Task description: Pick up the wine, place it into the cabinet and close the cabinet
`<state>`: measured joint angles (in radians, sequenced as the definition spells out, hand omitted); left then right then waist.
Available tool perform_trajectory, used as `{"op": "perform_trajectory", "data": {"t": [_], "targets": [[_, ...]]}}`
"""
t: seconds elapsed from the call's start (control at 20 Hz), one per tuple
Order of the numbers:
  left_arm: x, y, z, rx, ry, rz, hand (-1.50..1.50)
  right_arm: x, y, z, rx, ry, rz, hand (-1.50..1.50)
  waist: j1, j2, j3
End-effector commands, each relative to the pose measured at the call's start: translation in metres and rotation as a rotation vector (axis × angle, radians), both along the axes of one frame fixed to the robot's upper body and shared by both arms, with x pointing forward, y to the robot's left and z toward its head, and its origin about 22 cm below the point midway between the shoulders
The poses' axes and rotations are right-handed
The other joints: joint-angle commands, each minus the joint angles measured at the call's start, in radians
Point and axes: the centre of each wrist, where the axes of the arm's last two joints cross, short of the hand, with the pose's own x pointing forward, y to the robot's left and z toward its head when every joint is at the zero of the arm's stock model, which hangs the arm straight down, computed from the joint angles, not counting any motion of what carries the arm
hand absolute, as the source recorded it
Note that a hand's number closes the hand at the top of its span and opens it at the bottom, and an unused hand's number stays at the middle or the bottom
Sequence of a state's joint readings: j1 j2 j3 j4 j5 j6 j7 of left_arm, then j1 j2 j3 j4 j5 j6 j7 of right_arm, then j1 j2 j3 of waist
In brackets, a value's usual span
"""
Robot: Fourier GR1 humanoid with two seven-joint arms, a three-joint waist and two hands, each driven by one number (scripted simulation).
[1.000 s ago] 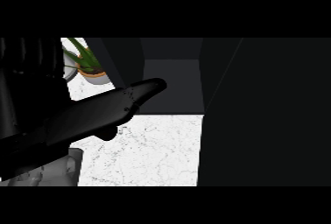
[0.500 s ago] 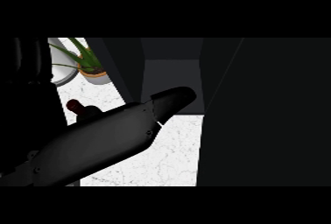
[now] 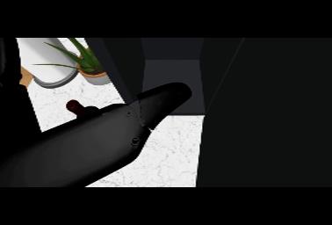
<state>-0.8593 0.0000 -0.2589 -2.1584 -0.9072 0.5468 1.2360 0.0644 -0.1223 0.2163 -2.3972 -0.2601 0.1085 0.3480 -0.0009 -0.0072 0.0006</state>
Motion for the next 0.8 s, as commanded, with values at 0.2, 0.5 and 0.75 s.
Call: {"op": "perform_trajectory", "data": {"t": [0.2,0.5,0.75], "targets": [[-0.008,0.019,0.005,-0.007,0.123,-0.034,-1.50,-0.007,0.002,0.014,0.010,-0.043,-0.058,-1.50,0.002,0.002,-0.001],[-0.008,0.020,0.006,-0.015,0.128,-0.021,-1.50,-0.008,0.009,0.023,0.010,-0.038,-0.078,-1.50,0.004,0.001,-0.001],[0.001,0.031,0.003,0.016,0.148,-0.010,-1.50,-0.007,0.008,0.027,0.002,-0.021,-0.079,-1.50,0.003,0.003,-0.001]]}}
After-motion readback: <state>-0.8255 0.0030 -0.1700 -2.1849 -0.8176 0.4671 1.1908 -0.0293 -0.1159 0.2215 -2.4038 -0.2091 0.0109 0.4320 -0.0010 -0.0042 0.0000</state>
